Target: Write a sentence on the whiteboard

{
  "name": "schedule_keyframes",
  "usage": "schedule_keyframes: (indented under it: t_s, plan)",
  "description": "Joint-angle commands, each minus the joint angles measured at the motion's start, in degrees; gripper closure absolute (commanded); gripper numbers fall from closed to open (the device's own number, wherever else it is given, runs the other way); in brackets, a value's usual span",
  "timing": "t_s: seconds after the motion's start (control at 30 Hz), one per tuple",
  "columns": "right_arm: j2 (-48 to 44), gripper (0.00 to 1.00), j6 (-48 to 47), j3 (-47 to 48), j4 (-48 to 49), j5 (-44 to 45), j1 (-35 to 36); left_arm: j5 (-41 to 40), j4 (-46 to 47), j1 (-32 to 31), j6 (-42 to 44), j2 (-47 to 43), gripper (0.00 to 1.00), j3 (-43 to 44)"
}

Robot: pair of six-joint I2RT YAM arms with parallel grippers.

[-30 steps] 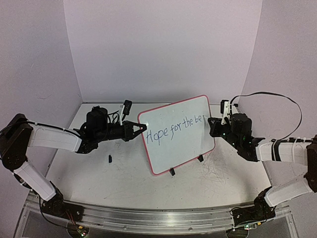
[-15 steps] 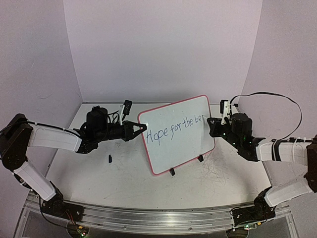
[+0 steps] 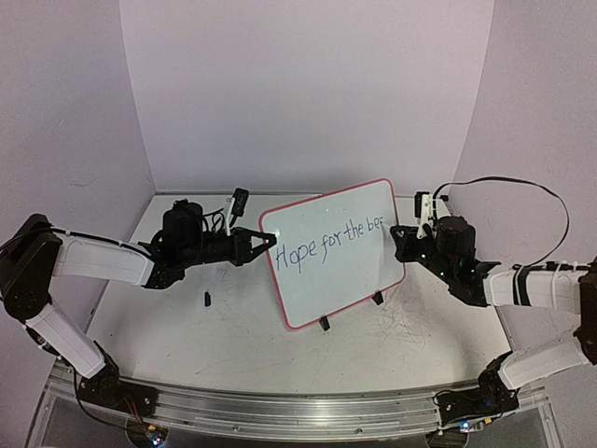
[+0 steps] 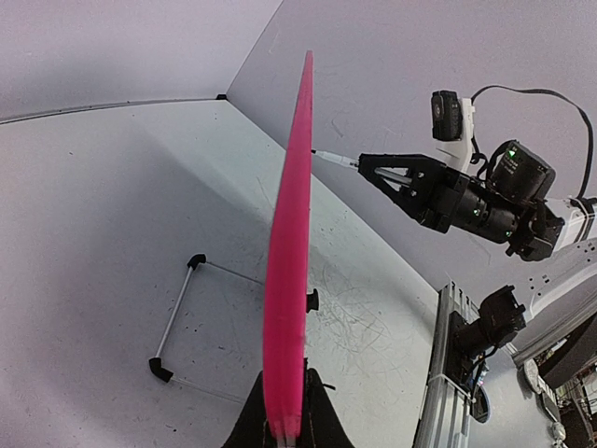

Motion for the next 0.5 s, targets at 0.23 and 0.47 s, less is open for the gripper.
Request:
schedule_keyframes:
  t_s: [0.23, 0.47]
  plan:
    - [-0.29, 1.00, 0.84, -0.08, -0.37, 4.23, -0.14, -2.32, -1.24, 0.39, 4.63, -1.23, 1.00, 1.53]
    - [-1.15, 1.00, 1.58, -1.00, -1.74, 2.83, -0.07, -2.22, -1.21, 0.37, 4.63, -1.15, 1.00, 1.43]
